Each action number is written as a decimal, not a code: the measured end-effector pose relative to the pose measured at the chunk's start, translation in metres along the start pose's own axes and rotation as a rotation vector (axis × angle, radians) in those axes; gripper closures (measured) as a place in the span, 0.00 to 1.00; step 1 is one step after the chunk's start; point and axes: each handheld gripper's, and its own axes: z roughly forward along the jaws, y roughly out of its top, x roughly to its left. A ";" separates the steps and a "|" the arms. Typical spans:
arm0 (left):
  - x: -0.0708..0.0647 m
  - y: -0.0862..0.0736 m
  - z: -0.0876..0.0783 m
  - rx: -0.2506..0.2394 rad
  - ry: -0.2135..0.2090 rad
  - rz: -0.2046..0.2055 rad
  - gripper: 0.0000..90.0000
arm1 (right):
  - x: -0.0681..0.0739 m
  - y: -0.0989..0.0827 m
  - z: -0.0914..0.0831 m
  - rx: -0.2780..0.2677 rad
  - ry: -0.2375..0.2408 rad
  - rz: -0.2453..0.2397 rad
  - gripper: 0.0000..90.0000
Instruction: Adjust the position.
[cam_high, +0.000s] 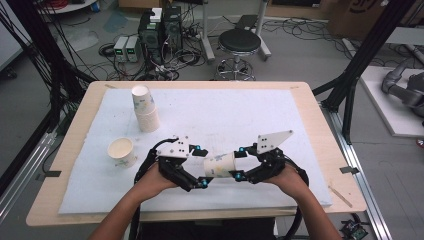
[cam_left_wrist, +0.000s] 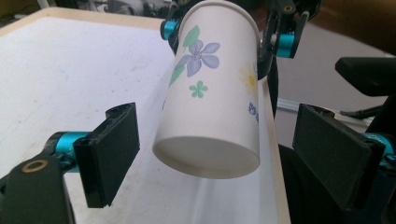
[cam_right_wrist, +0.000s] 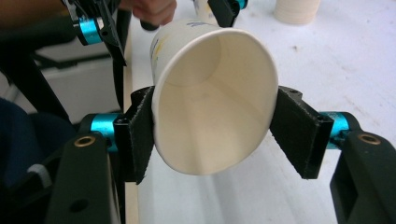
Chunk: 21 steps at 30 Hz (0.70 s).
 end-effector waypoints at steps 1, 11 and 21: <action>0.000 0.000 0.001 0.013 0.001 0.005 0.16 | 0.000 0.003 0.001 0.019 -0.004 -0.007 0.39; 0.000 0.002 0.010 0.111 0.002 0.045 0.17 | 0.004 0.023 0.008 0.183 -0.025 -0.072 0.39; 0.000 0.006 0.016 0.169 0.007 0.059 0.18 | 0.006 0.040 0.017 0.318 -0.047 -0.126 0.39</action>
